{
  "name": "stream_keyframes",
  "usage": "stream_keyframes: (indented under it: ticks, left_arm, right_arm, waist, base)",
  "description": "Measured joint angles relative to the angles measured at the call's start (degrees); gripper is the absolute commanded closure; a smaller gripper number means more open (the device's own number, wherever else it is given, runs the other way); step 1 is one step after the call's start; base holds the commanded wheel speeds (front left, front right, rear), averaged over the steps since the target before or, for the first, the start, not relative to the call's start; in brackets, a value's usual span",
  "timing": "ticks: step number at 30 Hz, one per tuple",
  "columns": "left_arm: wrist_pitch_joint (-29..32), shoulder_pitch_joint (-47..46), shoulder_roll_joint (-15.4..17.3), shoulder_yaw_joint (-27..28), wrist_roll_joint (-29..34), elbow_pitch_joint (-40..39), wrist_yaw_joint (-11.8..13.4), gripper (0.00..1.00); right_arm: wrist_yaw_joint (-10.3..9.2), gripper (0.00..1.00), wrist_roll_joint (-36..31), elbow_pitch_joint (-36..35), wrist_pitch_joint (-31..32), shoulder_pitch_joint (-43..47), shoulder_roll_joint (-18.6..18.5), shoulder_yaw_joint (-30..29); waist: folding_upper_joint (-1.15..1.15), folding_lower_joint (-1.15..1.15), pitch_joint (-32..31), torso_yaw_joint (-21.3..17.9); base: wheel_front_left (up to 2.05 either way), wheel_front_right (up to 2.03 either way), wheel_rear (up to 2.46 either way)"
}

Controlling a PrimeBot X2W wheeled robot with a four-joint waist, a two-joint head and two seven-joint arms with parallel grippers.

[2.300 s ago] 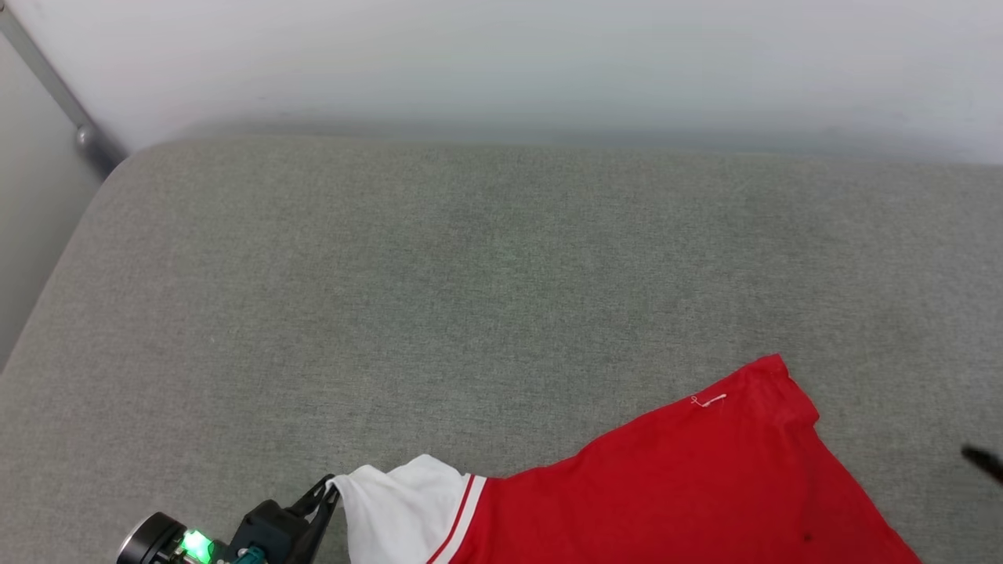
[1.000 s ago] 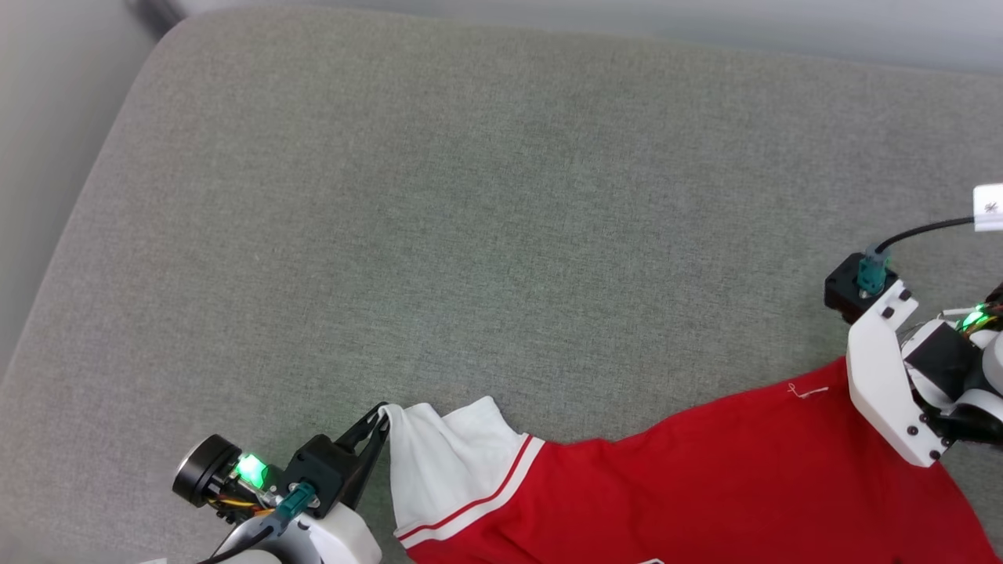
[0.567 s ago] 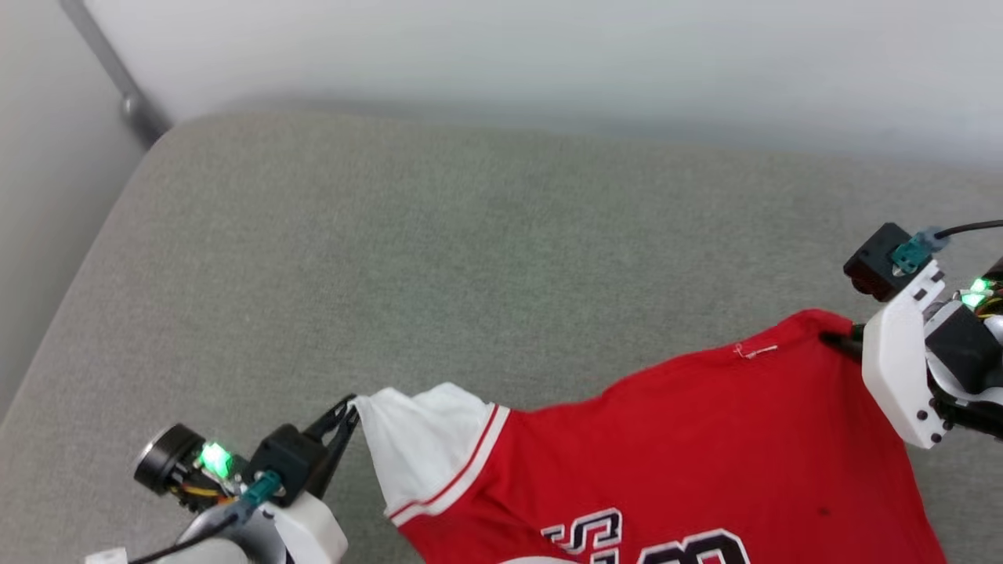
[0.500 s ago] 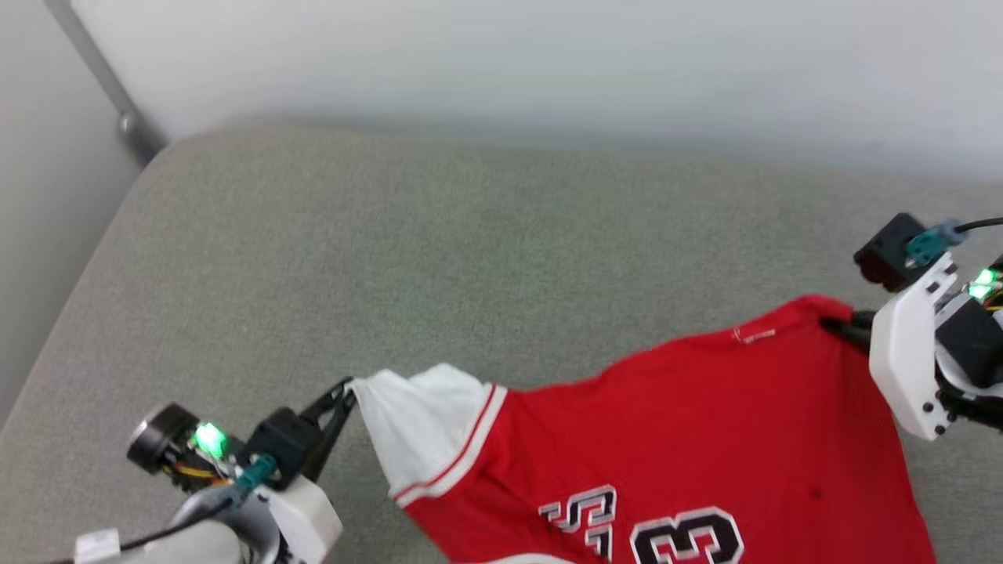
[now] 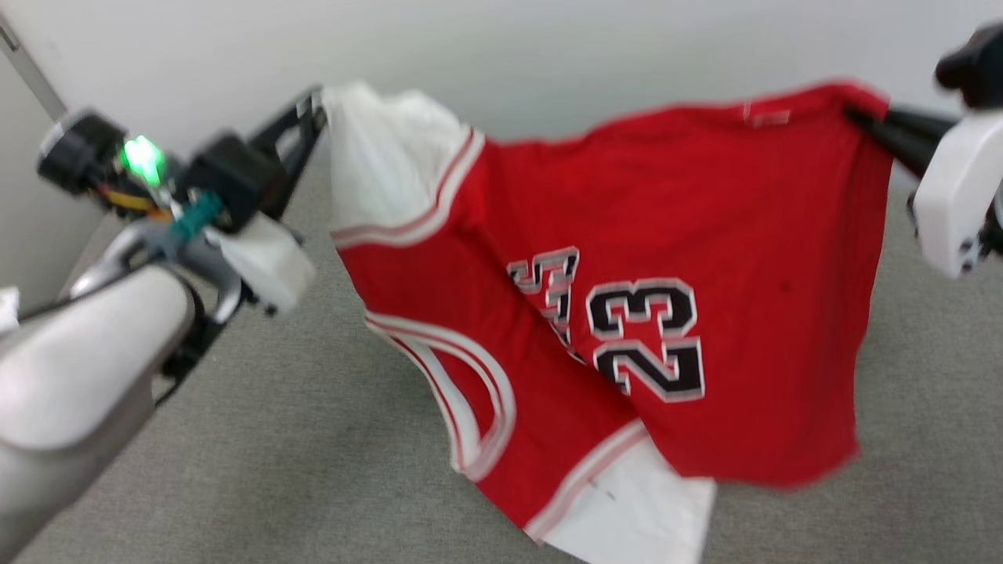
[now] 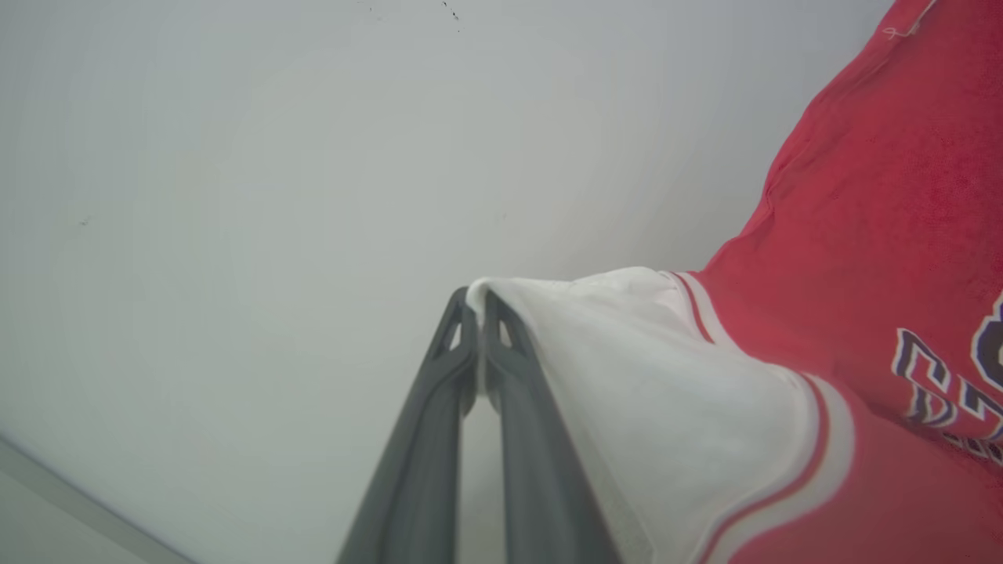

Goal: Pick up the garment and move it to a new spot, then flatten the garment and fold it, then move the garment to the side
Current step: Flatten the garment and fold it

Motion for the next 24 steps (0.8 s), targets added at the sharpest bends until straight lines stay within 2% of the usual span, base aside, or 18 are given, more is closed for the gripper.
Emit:
stream_keyframes:
  ticks: [4, 11, 16, 24]
  left_arm:
    - [0.4, -8.63, -2.89, 2.44, -0.25, 4.28, -2.03, 1.0]
    - [0.55, -25.31, -7.98, 5.49, 1.8, 13.7, -4.79, 1.0]
    - [0.99, -37.28, -11.01, 6.95, 4.6, 21.29, -4.57, 1.0]
    - [-1.41, -53.5, -16.5, 8.2, 6.97, 31.21, -6.44, 1.0]
  right_arm:
    - [0.0, 1.0, -2.23, 2.6, -0.2, -7.05, 2.15, -3.49]
    - [0.0, 1.0, -7.46, 8.91, -0.65, -21.4, 5.78, -5.87]
    - [0.0, 1.0, -12.47, 15.27, -3.43, -32.75, 8.59, -7.16]
    - [0.0, 1.0, -17.35, 24.72, -7.95, -48.52, 12.07, -7.75]
  waist:
    - [0.0, 0.0, 2.52, -0.33]
    - [0.0, 0.0, 9.41, -1.01]
    - [0.0, 0.01, 15.08, -1.37]
    - [0.0, 0.01, 22.89, -1.04]
  base:
    - [0.0, 0.0, 0.0]
    - [0.0, 0.0, 0.0]
    - [0.0, 0.0, 0.0]
    - [0.0, 0.0, 0.0]
